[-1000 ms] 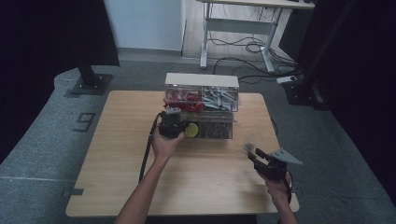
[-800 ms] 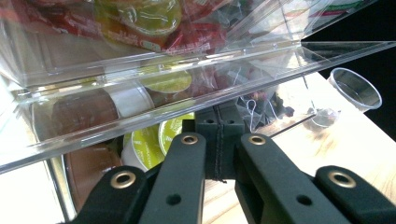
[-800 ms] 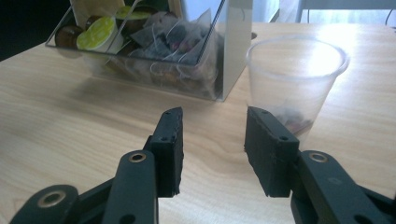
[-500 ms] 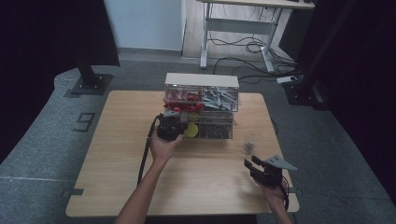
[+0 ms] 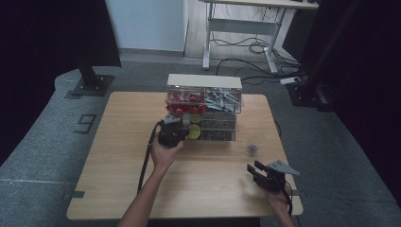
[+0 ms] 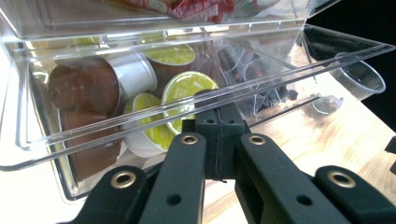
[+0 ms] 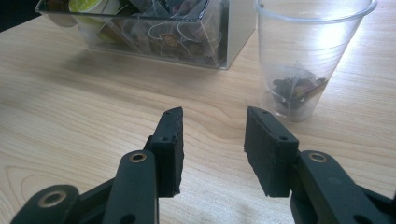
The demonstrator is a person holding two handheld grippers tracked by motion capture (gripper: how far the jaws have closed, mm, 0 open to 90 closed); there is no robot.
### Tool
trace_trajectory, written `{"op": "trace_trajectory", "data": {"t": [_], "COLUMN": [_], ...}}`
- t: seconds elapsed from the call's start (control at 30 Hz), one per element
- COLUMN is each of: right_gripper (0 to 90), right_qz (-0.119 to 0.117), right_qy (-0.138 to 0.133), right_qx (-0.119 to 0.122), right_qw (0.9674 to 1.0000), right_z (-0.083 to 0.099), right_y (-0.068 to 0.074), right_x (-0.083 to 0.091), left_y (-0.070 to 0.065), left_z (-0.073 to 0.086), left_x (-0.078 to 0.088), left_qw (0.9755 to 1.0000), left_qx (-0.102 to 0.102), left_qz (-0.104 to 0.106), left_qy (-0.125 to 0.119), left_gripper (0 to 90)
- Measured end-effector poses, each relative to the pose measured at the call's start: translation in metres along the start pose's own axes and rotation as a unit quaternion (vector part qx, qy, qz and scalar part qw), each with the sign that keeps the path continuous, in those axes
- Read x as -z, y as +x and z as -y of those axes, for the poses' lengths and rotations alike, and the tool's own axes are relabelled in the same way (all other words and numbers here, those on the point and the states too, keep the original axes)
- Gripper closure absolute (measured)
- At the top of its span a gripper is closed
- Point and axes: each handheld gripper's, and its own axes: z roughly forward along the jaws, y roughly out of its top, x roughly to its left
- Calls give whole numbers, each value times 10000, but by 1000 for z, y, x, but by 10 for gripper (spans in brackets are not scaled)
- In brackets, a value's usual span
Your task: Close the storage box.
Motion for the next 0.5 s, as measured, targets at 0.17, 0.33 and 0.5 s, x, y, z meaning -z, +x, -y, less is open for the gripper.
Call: {"op": "trace_trajectory", "data": {"t": [0.17, 0.33, 0.5], "right_gripper": [573, 575, 577], "right_qz": [-40, -69, -80], "right_qy": [60, 95, 112], "right_qx": [32, 74, 92], "right_qw": [10000, 9999, 9999], "right_z": [2, 4, 5], "right_y": [3, 6, 7], "right_x": [-3, -5, -6], "left_y": [2, 4, 7], "left_z": [6, 13, 20], "left_x": [-1, -4, -10], "left_qw": [10000, 9999, 9997], "left_qx": [31, 72, 121], "left_qz": [23, 34, 35], "left_qy": [43, 98, 190], "left_gripper": [900, 900, 900]}}
